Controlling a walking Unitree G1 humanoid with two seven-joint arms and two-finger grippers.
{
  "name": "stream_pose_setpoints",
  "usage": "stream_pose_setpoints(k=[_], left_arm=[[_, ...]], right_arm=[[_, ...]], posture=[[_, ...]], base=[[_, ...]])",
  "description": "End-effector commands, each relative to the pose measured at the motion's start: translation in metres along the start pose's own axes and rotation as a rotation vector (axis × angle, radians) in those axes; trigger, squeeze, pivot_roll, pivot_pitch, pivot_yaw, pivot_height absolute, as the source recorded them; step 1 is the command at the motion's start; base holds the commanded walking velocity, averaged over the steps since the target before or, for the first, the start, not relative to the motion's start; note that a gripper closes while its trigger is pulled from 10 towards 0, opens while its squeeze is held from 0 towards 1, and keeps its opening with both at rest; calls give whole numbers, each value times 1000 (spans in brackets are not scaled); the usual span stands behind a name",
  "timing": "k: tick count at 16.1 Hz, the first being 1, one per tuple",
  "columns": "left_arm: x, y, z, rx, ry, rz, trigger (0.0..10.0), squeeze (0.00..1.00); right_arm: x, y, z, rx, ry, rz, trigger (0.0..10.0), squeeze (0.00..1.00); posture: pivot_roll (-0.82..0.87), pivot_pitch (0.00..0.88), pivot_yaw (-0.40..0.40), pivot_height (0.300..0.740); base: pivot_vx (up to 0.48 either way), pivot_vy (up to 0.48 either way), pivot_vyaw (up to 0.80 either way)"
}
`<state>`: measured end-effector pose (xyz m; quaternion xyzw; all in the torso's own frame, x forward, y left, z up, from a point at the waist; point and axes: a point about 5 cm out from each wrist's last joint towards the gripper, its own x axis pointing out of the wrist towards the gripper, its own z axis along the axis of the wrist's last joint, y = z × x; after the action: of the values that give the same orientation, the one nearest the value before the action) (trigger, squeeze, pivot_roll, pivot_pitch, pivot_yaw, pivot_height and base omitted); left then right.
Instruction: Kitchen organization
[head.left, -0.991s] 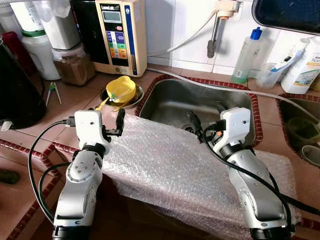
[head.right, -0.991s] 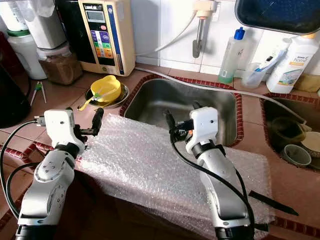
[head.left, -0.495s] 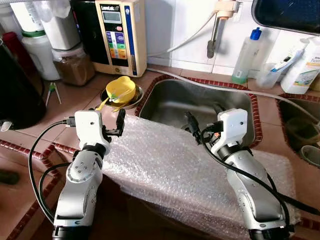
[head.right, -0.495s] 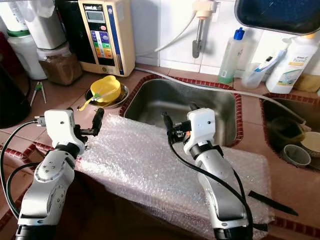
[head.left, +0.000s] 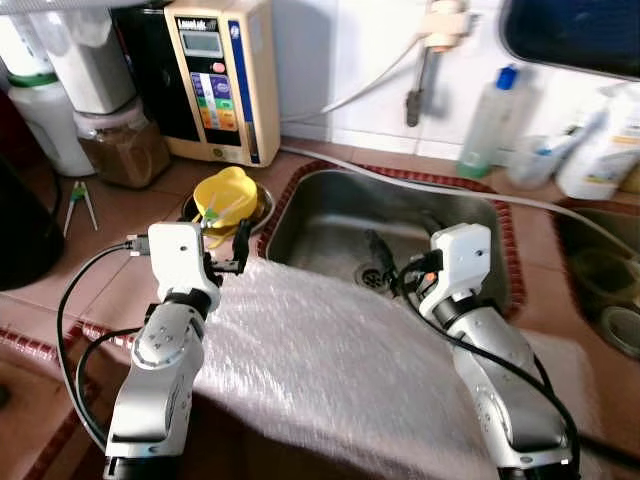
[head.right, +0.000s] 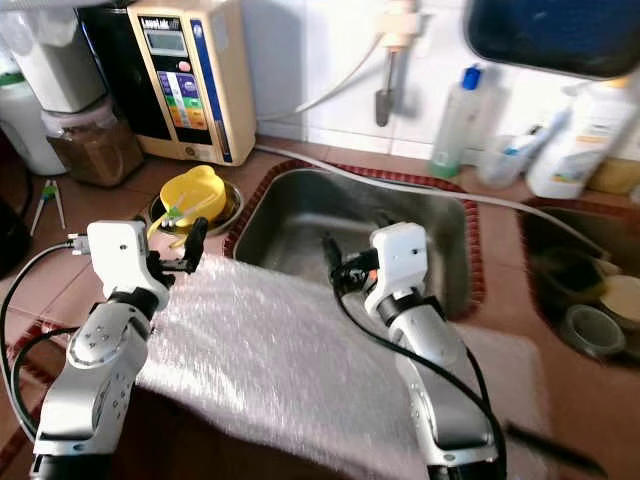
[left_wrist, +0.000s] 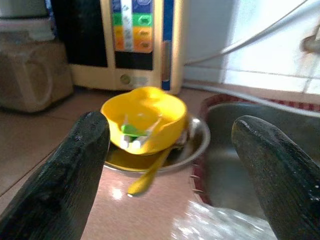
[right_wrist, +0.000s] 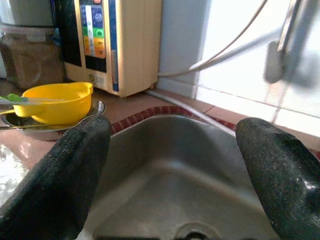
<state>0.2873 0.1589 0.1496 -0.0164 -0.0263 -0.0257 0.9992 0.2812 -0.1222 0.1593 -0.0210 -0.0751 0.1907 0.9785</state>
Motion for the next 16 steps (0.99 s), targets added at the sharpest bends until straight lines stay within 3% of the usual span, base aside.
stream_pose_setpoints(k=[1, 6, 11, 16], left_arm=[[-1, 0, 2, 9, -2, -8, 10000, 0], [-3, 1, 2, 22, 1, -4, 10000, 0], [-17, 12, -4, 48, 28, 20, 10000, 0], [-17, 11, 0, 77, 14, 26, 10000, 0]], right_arm=[[-1, 2, 3, -2, -3, 13, 10000, 0], [-3, 1, 1, -4, 7, 17, 10000, 0], [-9, 0, -1, -8, 22, 19, 10000, 0], [-8, 1, 0, -10, 22, 29, 10000, 0]], posture=[[-52, 6, 23, 740], [-52, 1, 24, 740], [-48, 9, 24, 740], [-45, 17, 24, 740]], base=[[360, 0, 0], [340, 0, 0], [0, 0, 0], [0, 0, 0]])
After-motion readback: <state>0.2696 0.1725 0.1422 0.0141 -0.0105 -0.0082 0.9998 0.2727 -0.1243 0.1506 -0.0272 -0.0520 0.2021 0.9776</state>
